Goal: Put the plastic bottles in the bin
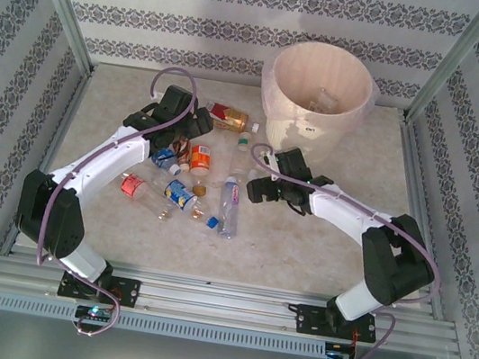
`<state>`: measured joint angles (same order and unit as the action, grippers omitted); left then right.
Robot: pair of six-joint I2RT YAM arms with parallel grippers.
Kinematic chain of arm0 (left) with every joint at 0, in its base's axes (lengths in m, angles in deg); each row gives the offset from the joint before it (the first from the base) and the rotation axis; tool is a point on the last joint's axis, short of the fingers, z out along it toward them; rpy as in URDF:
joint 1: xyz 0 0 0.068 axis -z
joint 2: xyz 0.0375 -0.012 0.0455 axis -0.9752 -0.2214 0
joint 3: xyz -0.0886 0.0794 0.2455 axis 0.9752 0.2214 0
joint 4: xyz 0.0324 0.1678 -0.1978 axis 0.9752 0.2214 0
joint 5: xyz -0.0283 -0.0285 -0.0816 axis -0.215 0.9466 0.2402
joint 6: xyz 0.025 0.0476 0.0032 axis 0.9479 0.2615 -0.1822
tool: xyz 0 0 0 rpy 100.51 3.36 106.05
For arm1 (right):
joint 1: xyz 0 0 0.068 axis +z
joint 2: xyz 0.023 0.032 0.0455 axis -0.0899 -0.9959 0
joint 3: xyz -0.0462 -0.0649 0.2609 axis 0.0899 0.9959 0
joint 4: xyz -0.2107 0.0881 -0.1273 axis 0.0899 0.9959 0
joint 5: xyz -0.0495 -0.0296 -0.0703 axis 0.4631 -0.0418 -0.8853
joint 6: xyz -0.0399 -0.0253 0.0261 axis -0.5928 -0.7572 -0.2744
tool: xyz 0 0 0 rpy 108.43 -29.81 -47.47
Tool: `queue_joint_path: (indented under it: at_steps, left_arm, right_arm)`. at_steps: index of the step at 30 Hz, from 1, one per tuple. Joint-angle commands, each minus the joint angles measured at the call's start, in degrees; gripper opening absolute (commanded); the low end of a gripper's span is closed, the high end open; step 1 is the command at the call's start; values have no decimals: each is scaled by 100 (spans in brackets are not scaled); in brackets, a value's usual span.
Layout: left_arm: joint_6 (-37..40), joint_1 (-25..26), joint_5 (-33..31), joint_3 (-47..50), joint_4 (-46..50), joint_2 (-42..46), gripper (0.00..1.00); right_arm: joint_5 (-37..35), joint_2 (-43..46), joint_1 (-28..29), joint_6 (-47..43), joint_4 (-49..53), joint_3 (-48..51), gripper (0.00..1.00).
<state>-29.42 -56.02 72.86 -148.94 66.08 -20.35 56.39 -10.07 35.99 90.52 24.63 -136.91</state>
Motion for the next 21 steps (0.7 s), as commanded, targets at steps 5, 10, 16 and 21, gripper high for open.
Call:
queue_joint_path:
  at_steps: [5,10,16,21]
  left_arm:
    - [-68,-101,-127,91,33,78,100]
    - [-83,-113,-97,97,15,43,100]
    - [-77,-113,-62,108,23,18,100]
    - [-74,-125,-133,147,51,78,100]
  right_arm:
    - [862,121,268,351,744,-299,98]
    - [246,427,259,183,834,-315,98]
    - [-180,65,-32,-739,985,-645,98]
    - [-576,-496,-69,-1223,1231,-1026,98]
